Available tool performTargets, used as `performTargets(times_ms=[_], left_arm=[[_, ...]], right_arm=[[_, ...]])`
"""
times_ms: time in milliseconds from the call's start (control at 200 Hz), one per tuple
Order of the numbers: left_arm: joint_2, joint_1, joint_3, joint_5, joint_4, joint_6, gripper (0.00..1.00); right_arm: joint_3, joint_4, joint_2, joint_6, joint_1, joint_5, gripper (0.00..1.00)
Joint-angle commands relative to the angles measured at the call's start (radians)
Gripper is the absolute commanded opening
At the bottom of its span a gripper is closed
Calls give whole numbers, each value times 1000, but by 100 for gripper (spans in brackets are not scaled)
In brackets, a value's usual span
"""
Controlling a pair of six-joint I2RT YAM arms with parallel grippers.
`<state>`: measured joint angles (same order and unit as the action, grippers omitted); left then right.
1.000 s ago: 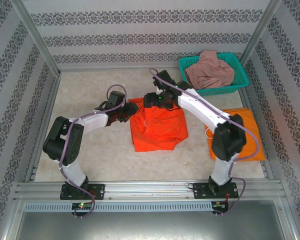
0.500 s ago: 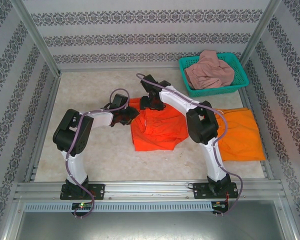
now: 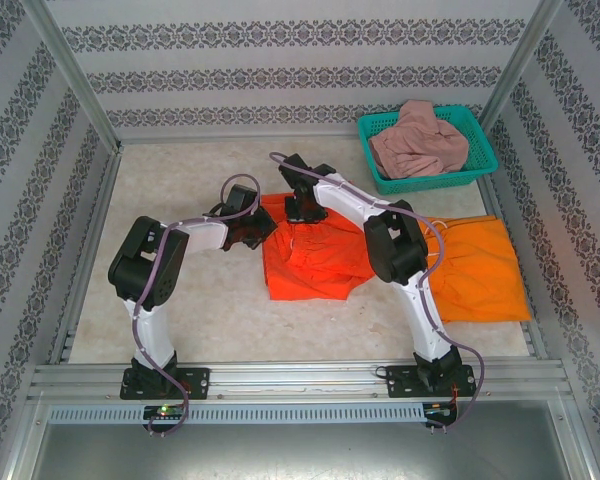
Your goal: Fold and stack the shorts
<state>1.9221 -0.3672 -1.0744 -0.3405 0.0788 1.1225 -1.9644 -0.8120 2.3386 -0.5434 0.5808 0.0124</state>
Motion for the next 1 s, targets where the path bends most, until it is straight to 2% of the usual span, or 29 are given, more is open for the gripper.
performTargets(times_ms=[0,75,220,430,604,744,784,854,914,994], left_arm=[[-57,-9,-33,24,-27,-45,2],[-76,-9,-44,29,-43,-60,0],[-134,-10,-48,49,-67,-84,0],[-243,1,-47,98,-154,-137,0],[-278,36,-41,97,-210,-184,0],[-297,117,46,84,-197,-181,0],[-300,143,80,89,-185,-175,0],[-300,182,146,101,-134,-173,6],[-293,216,183,93,-98,-174,16],[-304,257,207,74,-65,-171,33]], right_arm=[[12,4,-95,20,14,-4,7],[45,31,-155,38,13,-5,0],[80,59,-246,66,13,26,0],[86,110,-298,18,25,180,0],[10,132,-233,-29,61,284,0],[-100,146,-87,-96,102,363,0],[-128,147,-37,-126,111,374,3],[-166,170,43,-173,124,420,8],[-189,191,102,-219,134,455,15],[-194,254,151,-283,137,504,29]])
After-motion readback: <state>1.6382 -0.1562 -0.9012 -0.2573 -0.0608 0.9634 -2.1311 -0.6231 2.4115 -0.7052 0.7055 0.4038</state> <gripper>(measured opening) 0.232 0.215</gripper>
